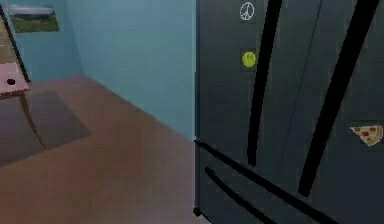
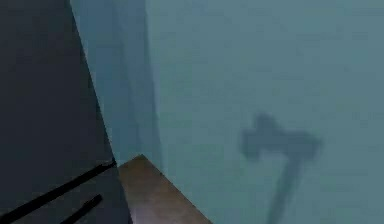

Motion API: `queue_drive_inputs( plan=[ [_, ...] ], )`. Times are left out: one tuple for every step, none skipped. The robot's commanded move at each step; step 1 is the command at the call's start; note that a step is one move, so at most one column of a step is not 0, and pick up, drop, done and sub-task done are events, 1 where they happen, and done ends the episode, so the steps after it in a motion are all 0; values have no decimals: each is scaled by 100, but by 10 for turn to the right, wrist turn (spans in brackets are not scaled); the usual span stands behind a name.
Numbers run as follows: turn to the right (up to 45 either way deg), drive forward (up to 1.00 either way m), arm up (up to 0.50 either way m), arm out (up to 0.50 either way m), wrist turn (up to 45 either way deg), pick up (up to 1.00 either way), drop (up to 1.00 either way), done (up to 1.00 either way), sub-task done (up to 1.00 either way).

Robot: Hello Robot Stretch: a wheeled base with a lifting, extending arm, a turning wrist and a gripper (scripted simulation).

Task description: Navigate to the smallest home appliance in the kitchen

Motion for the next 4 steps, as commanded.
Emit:
queue_drive_inputs(
  plan=[
    [-450,0,0,0,0,0,0,0,0],
    [-270,0,0,0,0,0,0,0,0],
    [0,100,0,0,0,0,0,0,0],
    [0,100,0,0,0,0,0,0,0]
  ],
)
